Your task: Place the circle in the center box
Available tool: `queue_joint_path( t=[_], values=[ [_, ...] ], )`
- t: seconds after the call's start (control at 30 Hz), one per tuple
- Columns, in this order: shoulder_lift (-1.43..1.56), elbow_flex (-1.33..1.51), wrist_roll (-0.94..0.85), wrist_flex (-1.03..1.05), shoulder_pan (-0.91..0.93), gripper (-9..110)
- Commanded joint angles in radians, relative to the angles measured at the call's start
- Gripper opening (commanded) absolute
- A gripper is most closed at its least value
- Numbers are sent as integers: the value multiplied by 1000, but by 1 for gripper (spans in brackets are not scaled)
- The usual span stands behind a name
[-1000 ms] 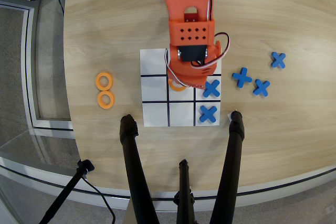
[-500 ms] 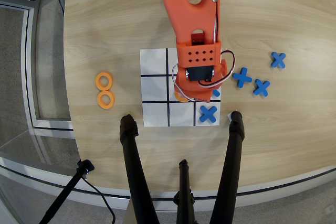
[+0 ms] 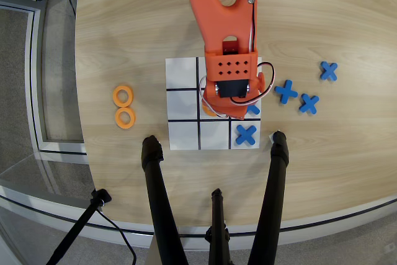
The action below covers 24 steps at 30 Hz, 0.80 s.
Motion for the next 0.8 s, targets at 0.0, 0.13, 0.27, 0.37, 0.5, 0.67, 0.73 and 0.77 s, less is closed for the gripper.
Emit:
queue_joint_path(
  t=[0.0,0.13,0.27,0.37,0.5,0.67,0.73,0.77],
  values=[
    [8,-17,-8,8,5,1],
    [15,-15,-8,9,8,4],
    [17,-18,-9,11,9,4],
    [18,-25,-9,11,11,4],
    [20,-28,-11,11,12,6],
    [35,-48,-11,25,20,9],
    [52,-97,-9,97,26,9],
    [66,-124,-5,137,29,9]
  ],
)
